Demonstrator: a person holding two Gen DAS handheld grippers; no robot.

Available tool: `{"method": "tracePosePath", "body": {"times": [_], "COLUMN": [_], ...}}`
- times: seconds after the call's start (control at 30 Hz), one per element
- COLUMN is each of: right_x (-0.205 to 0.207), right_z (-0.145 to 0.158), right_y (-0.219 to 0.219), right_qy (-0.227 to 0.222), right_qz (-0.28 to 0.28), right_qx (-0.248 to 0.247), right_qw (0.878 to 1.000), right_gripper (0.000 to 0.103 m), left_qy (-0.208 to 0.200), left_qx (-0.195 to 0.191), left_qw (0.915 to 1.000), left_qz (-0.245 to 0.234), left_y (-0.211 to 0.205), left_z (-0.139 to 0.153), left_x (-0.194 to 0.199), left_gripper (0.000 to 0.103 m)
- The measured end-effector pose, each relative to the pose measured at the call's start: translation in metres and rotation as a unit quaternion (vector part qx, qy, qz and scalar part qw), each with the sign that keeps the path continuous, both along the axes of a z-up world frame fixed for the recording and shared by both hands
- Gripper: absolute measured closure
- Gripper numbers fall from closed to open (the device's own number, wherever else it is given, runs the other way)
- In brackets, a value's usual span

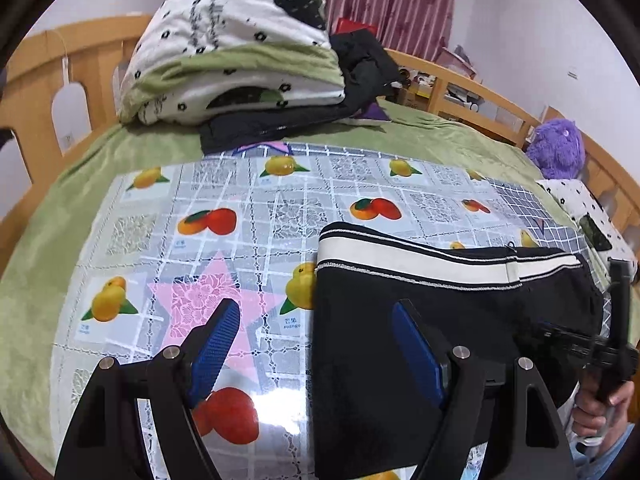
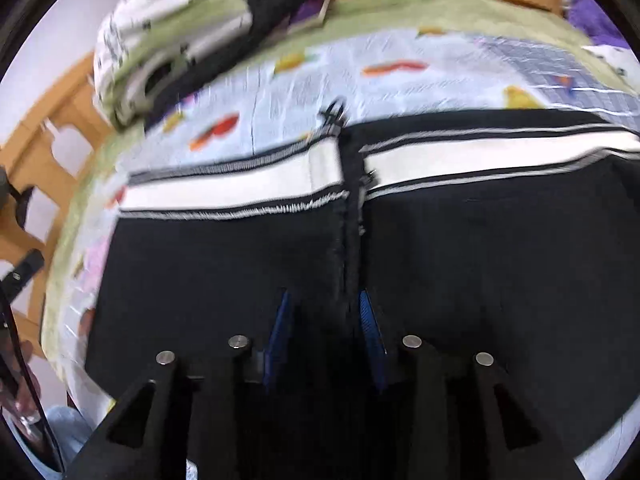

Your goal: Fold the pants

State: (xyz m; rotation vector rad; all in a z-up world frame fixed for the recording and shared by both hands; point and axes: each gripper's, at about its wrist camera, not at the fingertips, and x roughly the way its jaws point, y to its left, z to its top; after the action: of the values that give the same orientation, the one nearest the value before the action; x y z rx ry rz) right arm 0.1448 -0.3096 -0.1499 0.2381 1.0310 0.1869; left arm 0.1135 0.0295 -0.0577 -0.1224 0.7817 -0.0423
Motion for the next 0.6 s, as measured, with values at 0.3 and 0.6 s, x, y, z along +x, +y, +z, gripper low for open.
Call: {"method": "tracePosePath", "body": {"times": [0.3,0.6], "right_x": [-0.09,-0.144], "right_z": [0.058,0.137], "right_y": [-0.042,-0.072], "right_qy": [-0.083,-0.078], "right_qz": [-0.068,-0.036], "right_qx": [-0.052,-0.059], "right_qw": [0.993,0.995], "right_gripper": [0.062,0.068], "left_qy": [-0.043,-0.055], "left_qx": [-0.011,-0.077], "left_qw": [0.999,0.9951], "left_qz": [-0.009,-0.03], "left_y": [-0.017,-0.007], "left_z": [0.027,0.067], "left_x": [-0.045,-0.09], "left_gripper": [0.032,0.04]}}
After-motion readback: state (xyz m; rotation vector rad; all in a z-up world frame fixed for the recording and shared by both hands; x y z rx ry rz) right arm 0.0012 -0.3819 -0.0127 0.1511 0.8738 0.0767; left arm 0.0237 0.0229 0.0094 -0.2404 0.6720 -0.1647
